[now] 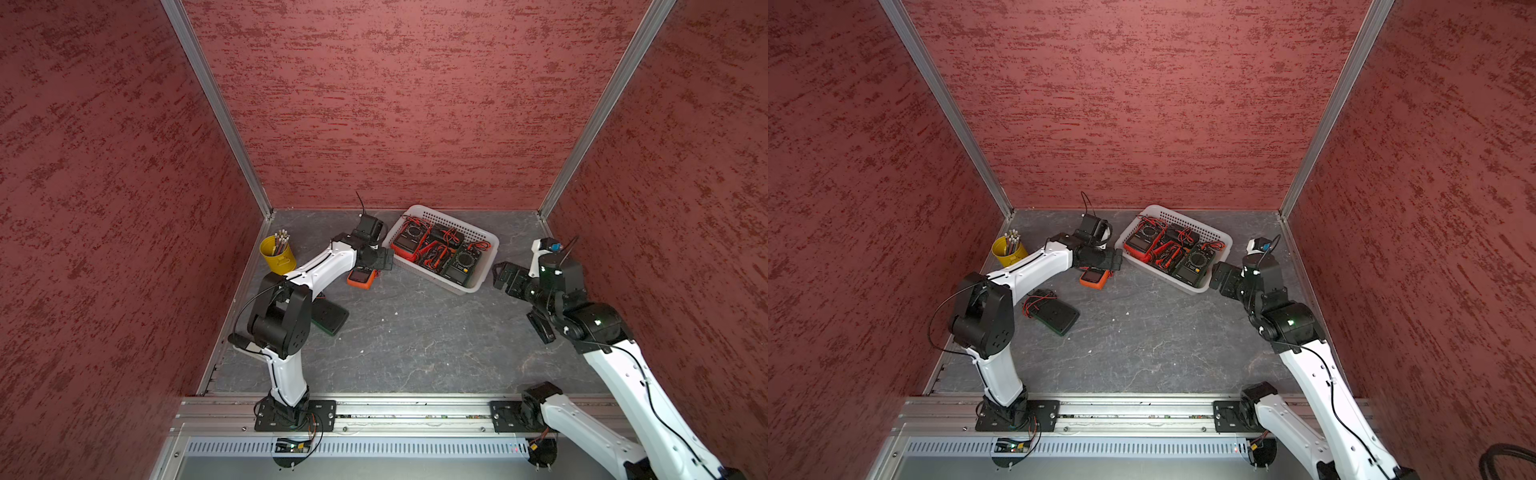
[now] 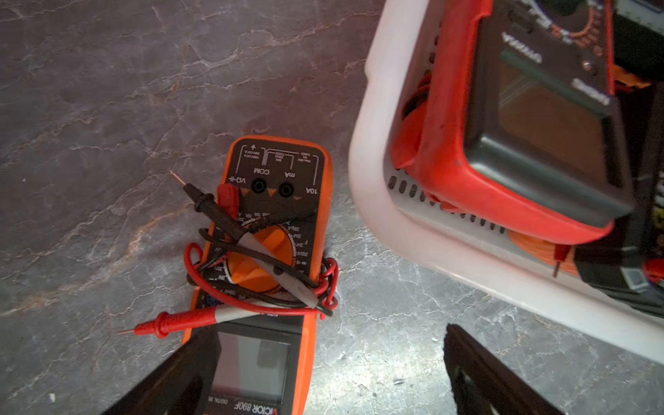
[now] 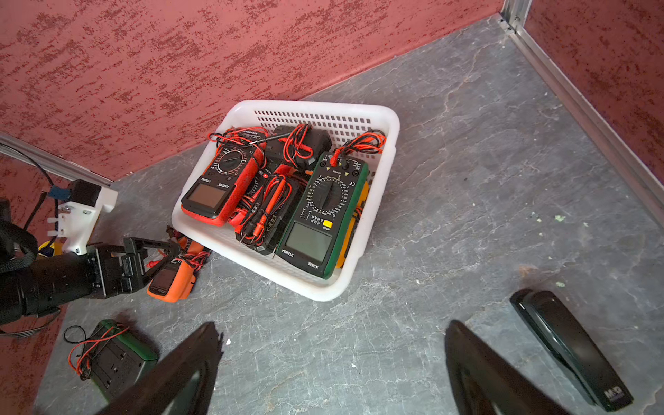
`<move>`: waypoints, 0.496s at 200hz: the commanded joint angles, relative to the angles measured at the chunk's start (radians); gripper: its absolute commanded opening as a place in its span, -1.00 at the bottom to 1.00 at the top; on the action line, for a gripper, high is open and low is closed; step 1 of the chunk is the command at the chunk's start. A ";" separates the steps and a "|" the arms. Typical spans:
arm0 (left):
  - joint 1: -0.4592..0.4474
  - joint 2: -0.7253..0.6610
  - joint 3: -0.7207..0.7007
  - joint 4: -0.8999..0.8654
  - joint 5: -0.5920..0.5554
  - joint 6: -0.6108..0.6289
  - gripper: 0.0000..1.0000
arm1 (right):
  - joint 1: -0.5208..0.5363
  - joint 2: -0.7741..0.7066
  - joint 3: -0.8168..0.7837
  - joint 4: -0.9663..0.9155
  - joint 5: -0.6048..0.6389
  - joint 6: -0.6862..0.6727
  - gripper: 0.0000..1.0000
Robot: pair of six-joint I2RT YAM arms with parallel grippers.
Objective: Put the multimeter into the basket
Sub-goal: Pick up the multimeter from the center of the board.
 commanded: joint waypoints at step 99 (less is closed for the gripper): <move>0.069 0.131 0.061 -0.038 -0.016 0.133 0.99 | 0.000 -0.001 0.003 0.021 -0.008 0.021 0.98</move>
